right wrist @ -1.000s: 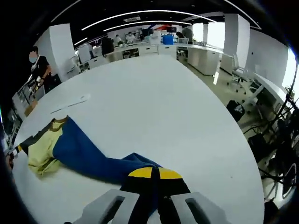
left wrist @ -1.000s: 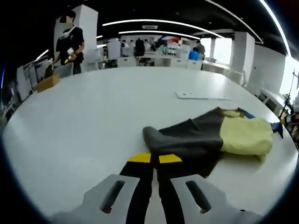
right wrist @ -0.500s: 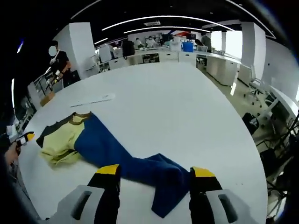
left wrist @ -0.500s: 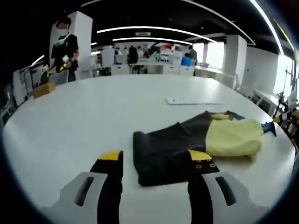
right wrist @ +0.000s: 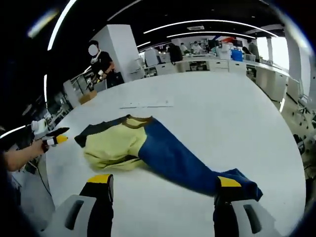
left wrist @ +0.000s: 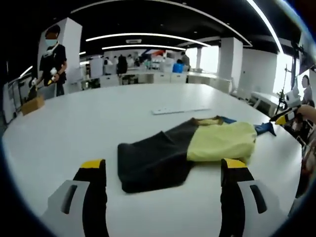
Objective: Fold the garment on the visible template until the final outline fits inside the template.
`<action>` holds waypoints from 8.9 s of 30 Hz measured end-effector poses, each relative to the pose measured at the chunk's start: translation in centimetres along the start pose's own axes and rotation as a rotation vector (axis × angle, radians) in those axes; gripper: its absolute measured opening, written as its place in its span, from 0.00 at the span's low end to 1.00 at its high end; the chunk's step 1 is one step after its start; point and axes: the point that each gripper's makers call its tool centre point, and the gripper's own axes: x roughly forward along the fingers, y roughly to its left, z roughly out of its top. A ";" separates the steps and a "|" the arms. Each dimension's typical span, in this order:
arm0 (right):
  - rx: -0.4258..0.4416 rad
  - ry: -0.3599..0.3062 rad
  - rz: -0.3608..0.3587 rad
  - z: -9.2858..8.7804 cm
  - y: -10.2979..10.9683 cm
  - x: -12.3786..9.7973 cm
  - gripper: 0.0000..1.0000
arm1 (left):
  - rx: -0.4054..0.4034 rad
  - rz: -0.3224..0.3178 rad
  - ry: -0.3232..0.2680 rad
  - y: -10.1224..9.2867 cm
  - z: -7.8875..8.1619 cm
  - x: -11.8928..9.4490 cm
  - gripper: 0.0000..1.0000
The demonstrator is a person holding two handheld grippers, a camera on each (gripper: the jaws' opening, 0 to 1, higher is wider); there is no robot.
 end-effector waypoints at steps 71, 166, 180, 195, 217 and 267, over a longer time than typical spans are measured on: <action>-0.476 0.140 0.186 -4.3 16.0 13.5 0.14 | 0.025 -0.193 0.042 -8.3 -3.7 -6.0 0.93; -0.134 0.197 0.082 4.4 6.4 18.3 0.00 | -0.062 -0.201 0.062 -9.2 -4.4 -4.7 0.72; -0.127 0.121 0.093 6.3 7.5 14.6 0.20 | -0.057 -0.225 0.057 -10.4 -2.6 -3.4 0.67; -0.146 0.091 0.156 4.1 8.3 9.5 0.28 | -0.067 -0.226 0.029 -12.7 -1.1 -0.4 0.57; -0.141 0.126 0.197 -0.5 6.5 7.0 0.27 | -0.028 -0.294 0.056 -18.4 -0.7 6.6 0.35; -0.181 0.107 0.153 -3.0 5.0 9.4 0.14 | 0.177 -0.049 0.185 -19.2 -2.4 14.1 0.09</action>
